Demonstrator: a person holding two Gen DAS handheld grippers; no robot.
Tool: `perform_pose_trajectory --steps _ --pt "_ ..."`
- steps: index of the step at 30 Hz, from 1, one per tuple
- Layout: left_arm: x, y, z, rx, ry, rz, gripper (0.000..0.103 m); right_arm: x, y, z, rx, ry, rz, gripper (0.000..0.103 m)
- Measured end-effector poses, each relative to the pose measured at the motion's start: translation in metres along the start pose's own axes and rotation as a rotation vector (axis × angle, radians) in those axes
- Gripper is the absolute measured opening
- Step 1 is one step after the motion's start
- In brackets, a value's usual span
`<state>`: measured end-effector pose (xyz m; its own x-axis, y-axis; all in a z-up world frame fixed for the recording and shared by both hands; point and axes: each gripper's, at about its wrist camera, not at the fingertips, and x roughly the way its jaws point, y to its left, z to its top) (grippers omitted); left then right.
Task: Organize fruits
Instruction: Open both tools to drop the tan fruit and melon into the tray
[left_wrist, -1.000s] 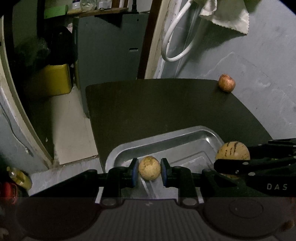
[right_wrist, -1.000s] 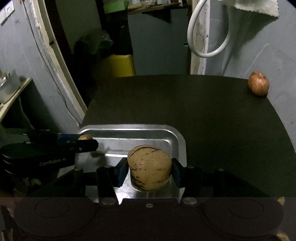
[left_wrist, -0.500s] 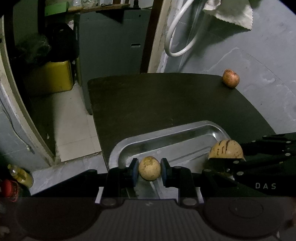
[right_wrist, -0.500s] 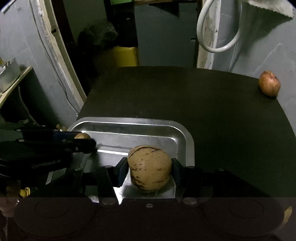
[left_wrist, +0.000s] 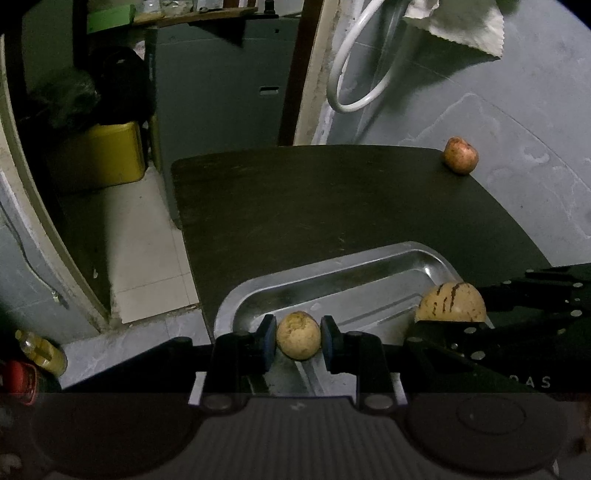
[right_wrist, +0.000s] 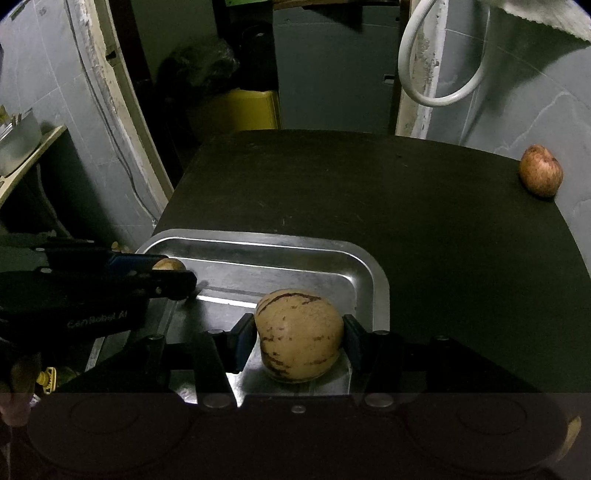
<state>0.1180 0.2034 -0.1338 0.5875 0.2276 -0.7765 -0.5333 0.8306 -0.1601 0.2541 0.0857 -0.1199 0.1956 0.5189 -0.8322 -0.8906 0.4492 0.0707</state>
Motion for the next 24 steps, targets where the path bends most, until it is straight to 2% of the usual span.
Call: perform_pose_trajectory --steps 2,6,12,14,15,18,21,24 --pt "0.000 0.001 0.000 -0.003 -0.001 -0.002 0.032 0.000 0.000 0.000 0.000 -0.001 -0.001 0.053" --pt "-0.002 0.005 0.001 -0.023 -0.009 -0.011 0.045 -0.002 0.001 -0.001 0.003 -0.016 0.003 0.053" --pt "-0.008 0.006 0.004 -0.029 -0.033 -0.023 0.047 -0.010 0.003 0.002 -0.007 -0.035 -0.005 0.060" --pt "-0.015 0.006 0.008 -0.028 -0.053 -0.028 0.054 -0.018 0.003 0.002 -0.008 -0.049 -0.010 0.063" --pt "-0.018 0.006 0.010 -0.028 -0.063 -0.032 0.059 -0.024 0.004 0.002 -0.011 -0.058 -0.015 0.066" --pt "-0.029 0.004 0.017 -0.027 -0.092 -0.046 0.065 -0.043 0.004 0.001 -0.012 -0.083 -0.032 0.074" --pt "-0.042 0.000 0.023 -0.025 -0.122 -0.065 0.075 -0.067 0.001 -0.003 0.025 -0.119 -0.044 0.083" --pt "-0.055 -0.007 0.027 -0.011 -0.145 -0.090 0.081 -0.093 0.000 -0.011 0.068 -0.157 -0.068 0.089"
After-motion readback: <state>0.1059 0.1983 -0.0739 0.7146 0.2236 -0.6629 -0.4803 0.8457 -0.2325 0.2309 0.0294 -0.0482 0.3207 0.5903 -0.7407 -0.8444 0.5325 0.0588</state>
